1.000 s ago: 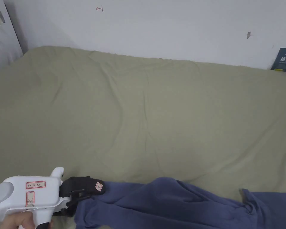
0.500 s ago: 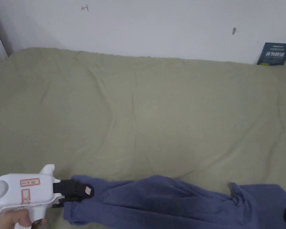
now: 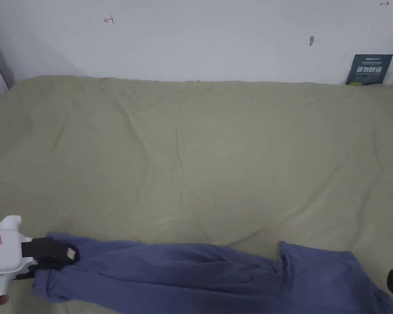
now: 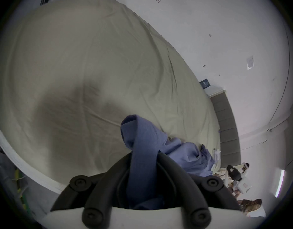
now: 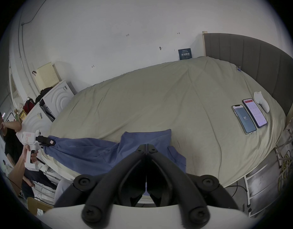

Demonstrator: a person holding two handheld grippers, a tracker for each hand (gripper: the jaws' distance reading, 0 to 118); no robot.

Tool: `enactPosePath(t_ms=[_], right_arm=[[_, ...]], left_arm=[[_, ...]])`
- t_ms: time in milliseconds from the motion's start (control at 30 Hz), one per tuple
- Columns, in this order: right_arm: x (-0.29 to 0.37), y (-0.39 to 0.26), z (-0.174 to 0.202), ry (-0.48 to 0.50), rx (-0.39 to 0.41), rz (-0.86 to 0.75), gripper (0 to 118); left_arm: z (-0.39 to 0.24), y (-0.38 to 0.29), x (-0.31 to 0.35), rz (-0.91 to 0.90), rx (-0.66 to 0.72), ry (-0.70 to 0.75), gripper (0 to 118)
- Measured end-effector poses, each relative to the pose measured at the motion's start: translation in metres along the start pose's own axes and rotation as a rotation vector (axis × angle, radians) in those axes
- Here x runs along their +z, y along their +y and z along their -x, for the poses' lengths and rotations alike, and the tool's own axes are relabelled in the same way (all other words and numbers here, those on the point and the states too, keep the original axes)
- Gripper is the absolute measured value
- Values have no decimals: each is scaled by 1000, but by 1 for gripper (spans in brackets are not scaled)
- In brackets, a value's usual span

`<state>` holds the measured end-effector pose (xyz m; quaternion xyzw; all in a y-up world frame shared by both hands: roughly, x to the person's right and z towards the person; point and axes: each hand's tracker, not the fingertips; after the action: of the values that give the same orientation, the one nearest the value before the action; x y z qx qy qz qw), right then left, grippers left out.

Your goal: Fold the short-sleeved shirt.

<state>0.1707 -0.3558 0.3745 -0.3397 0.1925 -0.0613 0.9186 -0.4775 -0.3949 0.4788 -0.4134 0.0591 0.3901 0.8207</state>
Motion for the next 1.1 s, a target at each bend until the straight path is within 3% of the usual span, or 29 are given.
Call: enactPosePath(t_ms=[100, 333, 400, 500, 800, 833, 867, 933, 1000, 1100], right_arm=[[1, -1, 1, -16, 14, 6, 0], [12, -7, 6, -72, 73, -4, 0], [14, -8, 8, -97, 95, -6, 0], [16, -8, 5, -122, 104, -27, 0], [13, -8, -4, -196, 129, -52, 0], [13, -9, -5, -193, 123, -53, 0], [12, -9, -5, -189, 112, -53, 0], [11, -10, -6, -175, 94, -50, 0], [10, -11, -6, -167, 83, -40, 0], [10, -12, -5, -151, 73, -39, 0]], left_arm=[[-42, -10, 9, -36, -96, 103, 5], [-151, -45, 5, -36, -282, 123, 5], [-182, -58, -4, -49, -271, 114, 5], [-220, -78, -34, -60, -430, 197, 5], [-266, -133, -154, 97, -568, 284, 6], [-267, -138, -165, 121, -582, 292, 11], [-269, -148, -174, 129, -607, 284, 34], [-268, -151, -191, 158, -588, 252, 118], [-272, -153, -187, 154, -581, 226, 110], [-269, -142, -160, 139, -577, 170, 110]])
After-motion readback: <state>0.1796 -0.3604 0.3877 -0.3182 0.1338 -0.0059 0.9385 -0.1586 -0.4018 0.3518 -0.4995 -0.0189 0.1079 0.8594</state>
